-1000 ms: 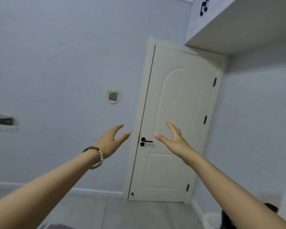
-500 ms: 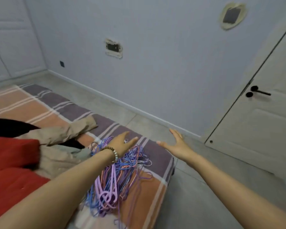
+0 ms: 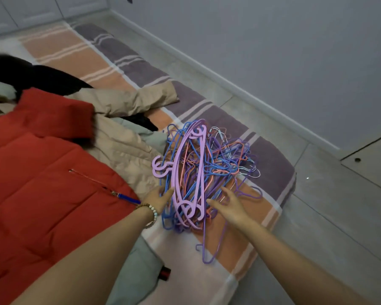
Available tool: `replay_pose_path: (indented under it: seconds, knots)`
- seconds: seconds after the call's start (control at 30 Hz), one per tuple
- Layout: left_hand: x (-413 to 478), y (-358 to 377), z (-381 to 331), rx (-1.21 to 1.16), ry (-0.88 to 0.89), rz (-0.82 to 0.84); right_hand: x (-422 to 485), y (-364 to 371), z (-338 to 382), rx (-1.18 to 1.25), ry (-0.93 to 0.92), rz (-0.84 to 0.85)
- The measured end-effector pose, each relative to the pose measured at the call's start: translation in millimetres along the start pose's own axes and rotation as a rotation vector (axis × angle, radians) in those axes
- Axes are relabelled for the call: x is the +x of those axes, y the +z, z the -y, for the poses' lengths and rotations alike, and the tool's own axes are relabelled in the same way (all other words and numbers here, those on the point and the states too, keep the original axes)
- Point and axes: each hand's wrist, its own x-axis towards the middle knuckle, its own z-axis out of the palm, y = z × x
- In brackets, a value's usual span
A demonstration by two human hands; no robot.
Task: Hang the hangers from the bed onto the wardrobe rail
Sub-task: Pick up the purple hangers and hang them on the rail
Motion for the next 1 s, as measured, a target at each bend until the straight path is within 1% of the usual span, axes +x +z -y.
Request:
replay_pose_path:
  seconds: [0.17,0.23,0.33,0.53,0.6,0.67,0.8,0.9,1.0]
  knots:
    - [22.0,34.8,31.6,-0.096,-0.078,0.041,24.0,39.3,-34.2,0.081,0.084,0.029]
    - [31.2,46.5,39.8,-0.102,-0.103,0.062,31.8,51.8,-40.1,0.122,0.089,0.052]
    - [38.4,57.8,45.6,-0.156,-0.107,0.082,44.9,69.2,-49.0,0.170,0.098,0.041]
    - [41.6,66.4,56.9,-0.411,-0.131,-0.008,51.5,90.6,-51.3,0.296,0.105,0.039]
    - [36.6,64.6,55.9,-0.482,-0.106,-0.024,47.4,90.7,-46.4,0.324,0.123,0.046]
    - [29.0,62.1,52.9,-0.494,-0.062,-0.047,41.6,87.1,-38.6,0.400,0.144,0.058]
    - [14.0,52.5,36.4,-0.625,0.012,-0.078,25.5,74.3,-19.6,0.515,0.142,0.132]
    - [3.4,45.3,6.7,-0.684,0.099,-0.057,10.9,56.3,-1.7,0.598,0.108,0.105]
    - [-15.5,38.4,-43.7,-0.653,0.235,-0.012,-8.5,25.6,22.0,0.689,0.041,0.061]
